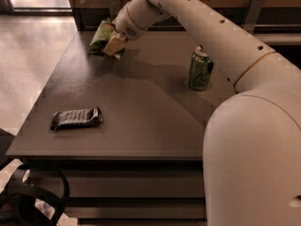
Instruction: Pick green jalapeno chip bag
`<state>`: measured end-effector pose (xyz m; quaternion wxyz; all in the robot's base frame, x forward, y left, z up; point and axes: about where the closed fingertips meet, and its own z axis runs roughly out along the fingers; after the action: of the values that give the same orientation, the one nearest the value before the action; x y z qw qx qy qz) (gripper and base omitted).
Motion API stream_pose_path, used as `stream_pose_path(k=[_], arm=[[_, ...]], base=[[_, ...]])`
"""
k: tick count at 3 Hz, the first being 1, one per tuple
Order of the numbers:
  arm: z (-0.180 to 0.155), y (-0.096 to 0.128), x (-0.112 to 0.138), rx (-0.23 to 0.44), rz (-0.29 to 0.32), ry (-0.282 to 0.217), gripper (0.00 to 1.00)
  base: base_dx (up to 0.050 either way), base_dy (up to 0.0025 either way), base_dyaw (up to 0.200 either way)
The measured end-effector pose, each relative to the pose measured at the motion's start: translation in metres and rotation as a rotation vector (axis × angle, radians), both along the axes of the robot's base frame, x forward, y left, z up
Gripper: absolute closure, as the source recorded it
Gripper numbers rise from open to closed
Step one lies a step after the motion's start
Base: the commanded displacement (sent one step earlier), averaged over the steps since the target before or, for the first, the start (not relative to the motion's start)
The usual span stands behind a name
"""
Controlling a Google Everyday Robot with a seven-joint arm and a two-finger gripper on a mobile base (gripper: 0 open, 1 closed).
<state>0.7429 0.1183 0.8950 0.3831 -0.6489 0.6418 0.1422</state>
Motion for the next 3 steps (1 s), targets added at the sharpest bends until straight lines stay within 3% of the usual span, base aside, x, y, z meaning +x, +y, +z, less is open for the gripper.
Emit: stream_pose_path(k=[1,3], arm=[[0.024,-0.020,-0.009,0.091,0.007,-0.064,1.00],[0.061,-0.055,-0.020,0.188,-0.006,-0.156,1.00]], base=[[0.000,0.00000,0.000],[0.000,0.00000,0.000]])
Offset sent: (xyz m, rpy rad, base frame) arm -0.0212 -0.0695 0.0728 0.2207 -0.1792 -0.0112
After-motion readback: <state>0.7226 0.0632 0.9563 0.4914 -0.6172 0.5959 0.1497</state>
